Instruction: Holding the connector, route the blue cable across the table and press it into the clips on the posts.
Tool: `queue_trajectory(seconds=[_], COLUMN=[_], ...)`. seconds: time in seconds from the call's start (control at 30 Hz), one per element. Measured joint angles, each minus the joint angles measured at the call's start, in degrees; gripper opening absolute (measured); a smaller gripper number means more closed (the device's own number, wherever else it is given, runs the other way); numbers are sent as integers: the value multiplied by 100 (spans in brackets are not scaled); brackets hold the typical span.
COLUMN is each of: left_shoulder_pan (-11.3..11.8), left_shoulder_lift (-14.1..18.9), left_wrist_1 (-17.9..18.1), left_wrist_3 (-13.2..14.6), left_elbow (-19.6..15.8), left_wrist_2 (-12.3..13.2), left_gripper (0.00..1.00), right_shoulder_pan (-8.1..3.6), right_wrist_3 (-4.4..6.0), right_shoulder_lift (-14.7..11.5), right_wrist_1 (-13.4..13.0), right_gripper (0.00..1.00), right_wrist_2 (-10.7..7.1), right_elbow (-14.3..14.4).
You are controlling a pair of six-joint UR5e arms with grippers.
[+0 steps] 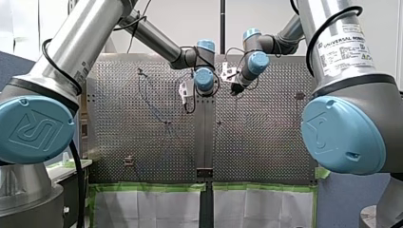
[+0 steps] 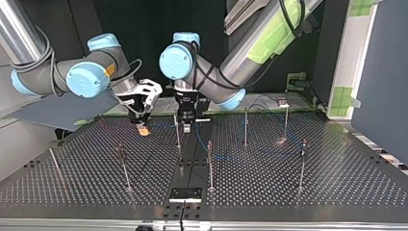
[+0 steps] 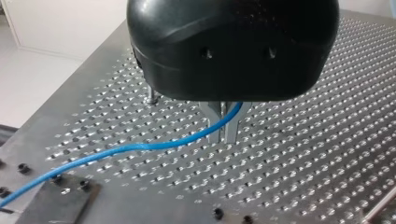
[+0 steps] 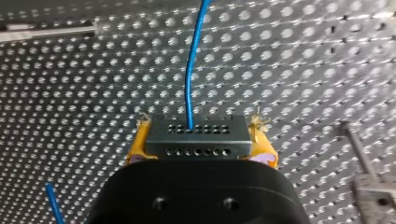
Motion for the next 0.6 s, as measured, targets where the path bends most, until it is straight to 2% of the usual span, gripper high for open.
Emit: queue_trajectory(seconds=[0.17, 0.27, 0.4, 0.6], left_shoulder_pan=[32, 41, 15, 26], left_shoulder_lift=[-74, -177, -368, -463], left_wrist_1=[235, 370, 583, 864], left_wrist_3=[2, -4, -25, -48], left_elbow=[-234, -370, -577, -865], left_wrist_2=[189, 268, 308, 332], left_gripper=[0, 0, 0, 0], right_shoulder_pan=[-12, -14, -11, -30], right_wrist_3=[30, 38, 34, 1], right_shoulder_lift=[12, 16, 21, 26], right_wrist_1=[-251, -355, -395, -415], right_gripper=[0, 0, 0, 0], right_wrist_2=[5, -1, -6, 6], right_elbow=[240, 289, 330, 437])
